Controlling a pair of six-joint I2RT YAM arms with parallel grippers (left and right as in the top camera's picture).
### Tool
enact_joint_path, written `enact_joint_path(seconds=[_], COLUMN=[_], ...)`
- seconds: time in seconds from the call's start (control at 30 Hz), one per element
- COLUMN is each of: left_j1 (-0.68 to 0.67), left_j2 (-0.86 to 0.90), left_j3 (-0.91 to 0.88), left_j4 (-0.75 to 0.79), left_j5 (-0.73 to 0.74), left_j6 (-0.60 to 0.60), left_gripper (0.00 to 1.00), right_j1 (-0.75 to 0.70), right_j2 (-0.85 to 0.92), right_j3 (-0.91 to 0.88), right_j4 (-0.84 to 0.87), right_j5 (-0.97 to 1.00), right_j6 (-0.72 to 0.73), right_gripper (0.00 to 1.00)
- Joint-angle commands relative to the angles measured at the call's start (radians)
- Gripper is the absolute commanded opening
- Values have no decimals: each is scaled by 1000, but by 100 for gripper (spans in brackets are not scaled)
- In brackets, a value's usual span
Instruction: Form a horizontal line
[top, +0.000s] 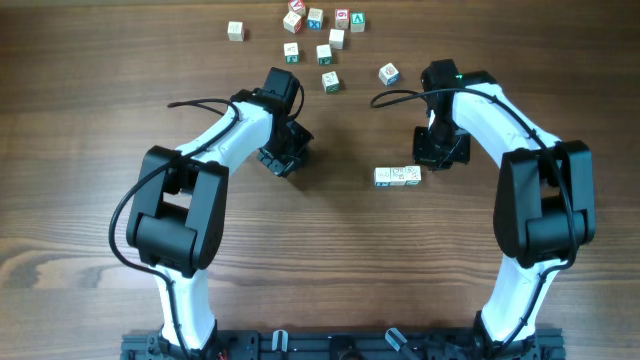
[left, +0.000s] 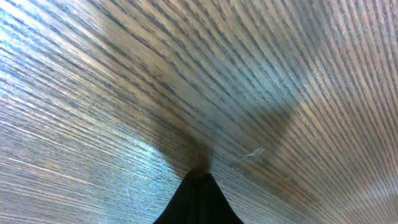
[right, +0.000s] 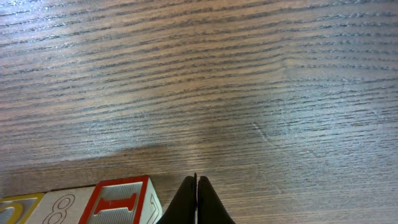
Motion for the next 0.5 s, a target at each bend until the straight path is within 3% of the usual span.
enact_joint_path(seconds=[0.0, 0.47], left_j1=[8, 7], left_j2=[47, 47], left_j3=[-40, -40], left_j4=[-8, 11], left_j5=[-47, -28], left_j6=[-20, -20], left_gripper=[4, 4], right_j1=[3, 3], right_j2=[15, 15], right_j3=[16, 16], right_j4=[3, 97], right_j5=[-15, -15], right_j6=[0, 4], right_gripper=[4, 4])
